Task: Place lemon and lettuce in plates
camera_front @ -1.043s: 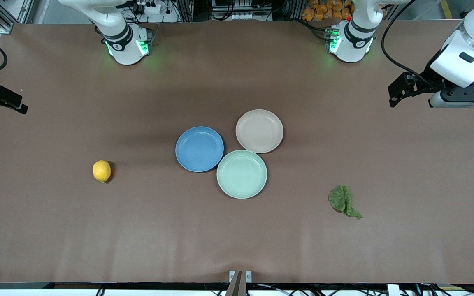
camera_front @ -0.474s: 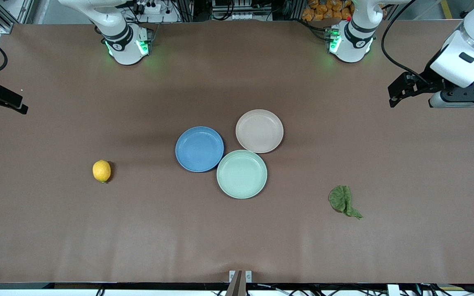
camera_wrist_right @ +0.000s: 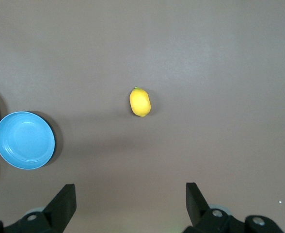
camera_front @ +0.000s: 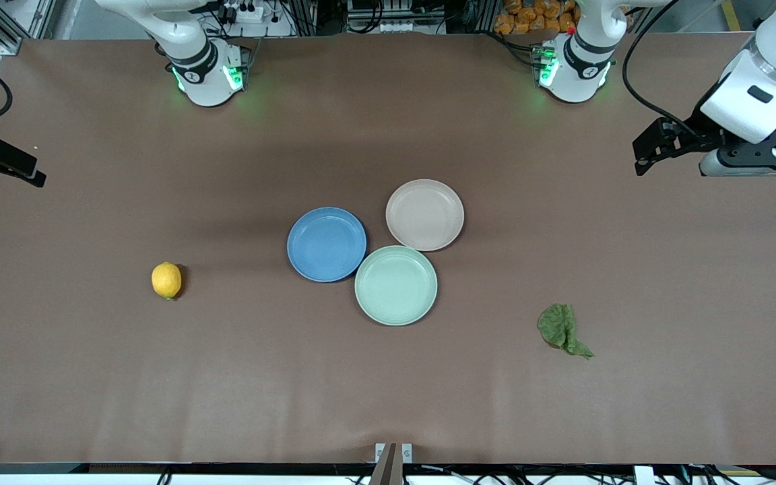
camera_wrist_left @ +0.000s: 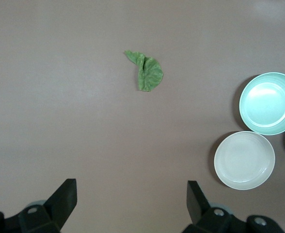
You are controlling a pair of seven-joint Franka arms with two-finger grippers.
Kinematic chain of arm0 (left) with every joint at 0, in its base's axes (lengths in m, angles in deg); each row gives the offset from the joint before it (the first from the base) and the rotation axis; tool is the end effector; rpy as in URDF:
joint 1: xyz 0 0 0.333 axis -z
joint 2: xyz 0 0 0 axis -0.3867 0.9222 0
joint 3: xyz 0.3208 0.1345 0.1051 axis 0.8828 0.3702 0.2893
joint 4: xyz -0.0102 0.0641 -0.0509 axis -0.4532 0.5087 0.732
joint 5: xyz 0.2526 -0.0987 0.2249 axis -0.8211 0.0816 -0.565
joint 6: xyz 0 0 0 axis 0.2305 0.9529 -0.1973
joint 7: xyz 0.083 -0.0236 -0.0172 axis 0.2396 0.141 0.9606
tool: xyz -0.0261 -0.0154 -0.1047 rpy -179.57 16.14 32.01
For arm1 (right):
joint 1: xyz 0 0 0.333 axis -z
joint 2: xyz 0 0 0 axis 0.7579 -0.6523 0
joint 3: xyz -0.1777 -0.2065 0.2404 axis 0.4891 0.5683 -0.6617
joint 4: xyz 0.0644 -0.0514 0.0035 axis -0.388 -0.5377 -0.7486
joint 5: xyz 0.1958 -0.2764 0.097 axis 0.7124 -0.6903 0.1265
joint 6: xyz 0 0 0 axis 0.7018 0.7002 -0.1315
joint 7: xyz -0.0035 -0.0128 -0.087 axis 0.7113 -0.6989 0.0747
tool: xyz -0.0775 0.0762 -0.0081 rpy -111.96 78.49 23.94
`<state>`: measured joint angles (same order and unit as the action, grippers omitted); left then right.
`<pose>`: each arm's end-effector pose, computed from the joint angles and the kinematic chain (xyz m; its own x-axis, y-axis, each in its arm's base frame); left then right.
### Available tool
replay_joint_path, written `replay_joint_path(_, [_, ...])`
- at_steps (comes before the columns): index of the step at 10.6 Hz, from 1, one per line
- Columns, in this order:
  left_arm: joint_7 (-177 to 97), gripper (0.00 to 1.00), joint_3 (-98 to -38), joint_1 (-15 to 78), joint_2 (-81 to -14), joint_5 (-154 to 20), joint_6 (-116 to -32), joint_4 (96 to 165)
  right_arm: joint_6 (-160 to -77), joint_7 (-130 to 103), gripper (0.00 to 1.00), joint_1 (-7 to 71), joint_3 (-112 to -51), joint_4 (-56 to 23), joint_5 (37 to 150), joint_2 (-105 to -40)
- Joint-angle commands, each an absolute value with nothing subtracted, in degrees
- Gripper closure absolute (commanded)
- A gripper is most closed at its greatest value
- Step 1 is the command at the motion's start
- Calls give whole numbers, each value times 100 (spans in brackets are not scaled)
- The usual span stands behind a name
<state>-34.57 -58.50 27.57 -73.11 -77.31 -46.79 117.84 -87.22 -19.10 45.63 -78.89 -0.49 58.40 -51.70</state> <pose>0.5007 -0.1178 0.6925 0.9982 -0.0226 0.0557 -0.0224 -0.9997 -0.0048 0.5215 -0.0320 0.6839 0.9957 -0.0847 -0.0362 -0.0856 -0.9961 -0.0233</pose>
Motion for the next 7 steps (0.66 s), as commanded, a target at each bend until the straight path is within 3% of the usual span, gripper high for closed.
replay_joint_path(1, [-3641,0,-5841,2758,-7310,-7627,-4575,11739,-8642,-1977,0,4541,-7858,41,5890,-5200])
replay_joint_path(7, [-3641,0,-5841,2758,-7222,-7636,-4575,11730,-8642,-1977,0,4541,-7858,41,5890,-5200])
